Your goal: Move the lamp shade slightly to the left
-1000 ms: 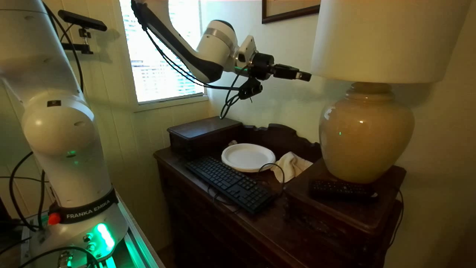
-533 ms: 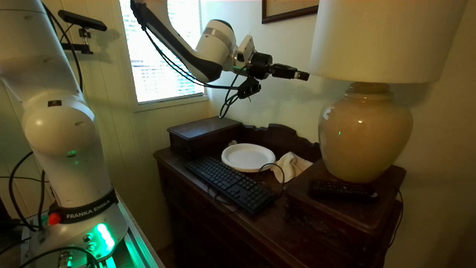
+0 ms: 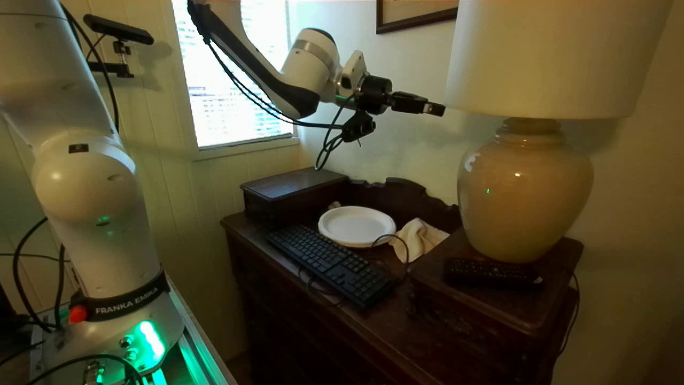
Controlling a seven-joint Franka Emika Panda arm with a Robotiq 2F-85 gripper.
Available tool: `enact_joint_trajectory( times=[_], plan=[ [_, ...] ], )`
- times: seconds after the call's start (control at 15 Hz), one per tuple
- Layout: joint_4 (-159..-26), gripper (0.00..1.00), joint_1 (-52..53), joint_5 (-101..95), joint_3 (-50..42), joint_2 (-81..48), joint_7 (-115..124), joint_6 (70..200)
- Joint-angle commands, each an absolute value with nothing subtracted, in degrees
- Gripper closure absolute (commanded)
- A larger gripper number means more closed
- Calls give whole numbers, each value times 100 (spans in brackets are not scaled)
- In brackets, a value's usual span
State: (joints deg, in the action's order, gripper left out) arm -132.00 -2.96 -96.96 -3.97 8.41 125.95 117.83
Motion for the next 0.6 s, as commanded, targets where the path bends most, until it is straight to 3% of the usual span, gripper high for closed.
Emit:
enact_joint_trajectory(
  times=[0.0,0.53],
  plan=[
    [-13236,100,-290,-9886,-399,1043,12628,11656],
    [-13236,100,-309,-9772,-452,905,12529,11706]
  ],
)
